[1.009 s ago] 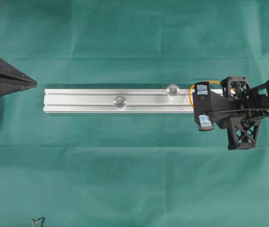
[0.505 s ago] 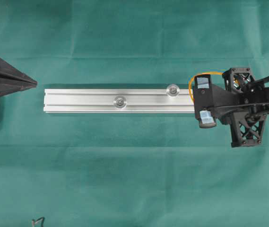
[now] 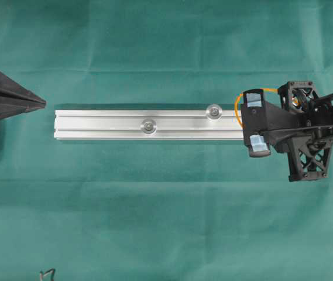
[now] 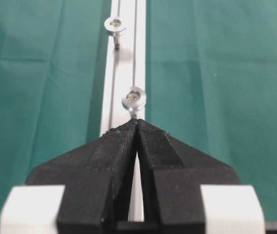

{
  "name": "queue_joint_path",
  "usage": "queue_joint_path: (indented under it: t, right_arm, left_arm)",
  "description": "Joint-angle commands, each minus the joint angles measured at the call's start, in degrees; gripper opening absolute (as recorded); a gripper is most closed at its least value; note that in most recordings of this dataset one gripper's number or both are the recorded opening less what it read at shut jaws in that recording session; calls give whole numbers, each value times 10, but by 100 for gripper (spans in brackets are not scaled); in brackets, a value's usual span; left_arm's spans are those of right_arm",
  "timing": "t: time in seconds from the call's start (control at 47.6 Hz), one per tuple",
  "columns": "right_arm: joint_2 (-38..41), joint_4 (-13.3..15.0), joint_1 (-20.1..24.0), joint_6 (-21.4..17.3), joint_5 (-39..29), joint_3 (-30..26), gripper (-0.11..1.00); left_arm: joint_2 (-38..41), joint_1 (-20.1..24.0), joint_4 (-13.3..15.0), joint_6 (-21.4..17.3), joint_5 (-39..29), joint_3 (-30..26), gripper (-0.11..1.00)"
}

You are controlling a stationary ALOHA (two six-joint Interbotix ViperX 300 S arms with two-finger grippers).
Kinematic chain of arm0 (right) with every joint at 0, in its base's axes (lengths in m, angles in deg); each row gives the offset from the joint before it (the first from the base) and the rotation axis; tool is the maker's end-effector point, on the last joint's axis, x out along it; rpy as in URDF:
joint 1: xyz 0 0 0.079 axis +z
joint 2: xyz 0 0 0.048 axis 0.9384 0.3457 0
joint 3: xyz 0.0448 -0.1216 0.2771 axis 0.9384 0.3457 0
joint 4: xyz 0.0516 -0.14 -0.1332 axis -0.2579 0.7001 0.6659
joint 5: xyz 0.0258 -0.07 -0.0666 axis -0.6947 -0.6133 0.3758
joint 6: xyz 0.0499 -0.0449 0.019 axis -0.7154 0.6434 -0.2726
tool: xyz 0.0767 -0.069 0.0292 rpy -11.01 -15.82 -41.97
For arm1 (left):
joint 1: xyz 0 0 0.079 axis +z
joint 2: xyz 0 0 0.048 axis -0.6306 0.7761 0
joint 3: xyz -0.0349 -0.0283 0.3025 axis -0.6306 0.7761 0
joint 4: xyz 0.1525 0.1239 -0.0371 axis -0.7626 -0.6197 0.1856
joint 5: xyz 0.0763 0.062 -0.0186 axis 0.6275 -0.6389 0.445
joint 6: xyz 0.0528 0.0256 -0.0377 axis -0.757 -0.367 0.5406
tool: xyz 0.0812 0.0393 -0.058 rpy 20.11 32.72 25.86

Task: Hook the rubber onto the shaft.
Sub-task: 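Lift the band and pull it left along the rail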

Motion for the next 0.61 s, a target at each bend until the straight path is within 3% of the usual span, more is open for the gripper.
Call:
queue_joint_path:
  t: [0.0,0.589]
  right_arm:
    - [-8,2,1,-1,0,-14,7]
    - [-2,5,1,0,3,-26,7]
  left_arm:
    - [4,2,-1,0,3,-18,0]
    - [4,2,-1,0,3,-18,0]
